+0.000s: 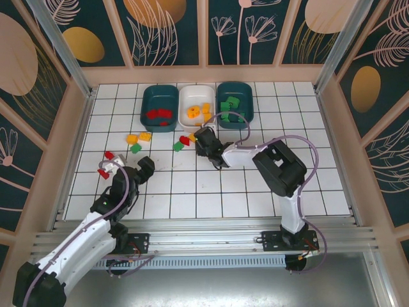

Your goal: Sort the legos into containers by color

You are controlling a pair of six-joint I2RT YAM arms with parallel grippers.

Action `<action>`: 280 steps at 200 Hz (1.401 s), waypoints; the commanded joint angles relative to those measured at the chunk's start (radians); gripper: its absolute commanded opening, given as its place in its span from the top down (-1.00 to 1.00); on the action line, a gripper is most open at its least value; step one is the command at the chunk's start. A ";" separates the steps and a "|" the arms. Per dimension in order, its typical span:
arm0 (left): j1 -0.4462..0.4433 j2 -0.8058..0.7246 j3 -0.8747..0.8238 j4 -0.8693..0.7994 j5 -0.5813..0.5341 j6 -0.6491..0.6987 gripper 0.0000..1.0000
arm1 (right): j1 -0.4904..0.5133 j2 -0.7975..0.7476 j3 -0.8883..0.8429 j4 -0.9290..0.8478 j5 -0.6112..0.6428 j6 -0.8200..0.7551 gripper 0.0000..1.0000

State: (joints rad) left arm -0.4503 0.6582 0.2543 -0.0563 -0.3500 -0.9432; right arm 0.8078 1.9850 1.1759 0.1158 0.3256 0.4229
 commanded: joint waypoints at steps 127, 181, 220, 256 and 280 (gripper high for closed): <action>0.021 0.075 0.031 -0.014 0.083 -0.044 -0.97 | 0.029 0.480 1.038 -0.252 -0.128 -0.155 -0.42; 0.022 0.080 0.033 0.035 0.123 -0.064 -0.97 | 0.049 0.155 0.529 -0.056 -0.003 -0.097 -0.45; 0.026 0.165 0.089 0.035 0.103 -0.032 -0.97 | 0.089 -0.021 0.163 0.044 -0.022 0.032 -0.34; 0.061 0.265 0.184 0.039 0.131 -0.002 -0.97 | 0.108 0.019 0.122 0.038 -0.085 0.025 -0.22; 0.071 0.310 0.201 0.060 0.175 -0.006 -0.97 | 0.105 0.068 0.164 0.016 -0.145 0.003 -0.23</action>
State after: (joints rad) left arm -0.3908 0.9340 0.4286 -0.0170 -0.2169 -0.9726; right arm 0.9165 1.9999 1.3075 0.1146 0.2379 0.4259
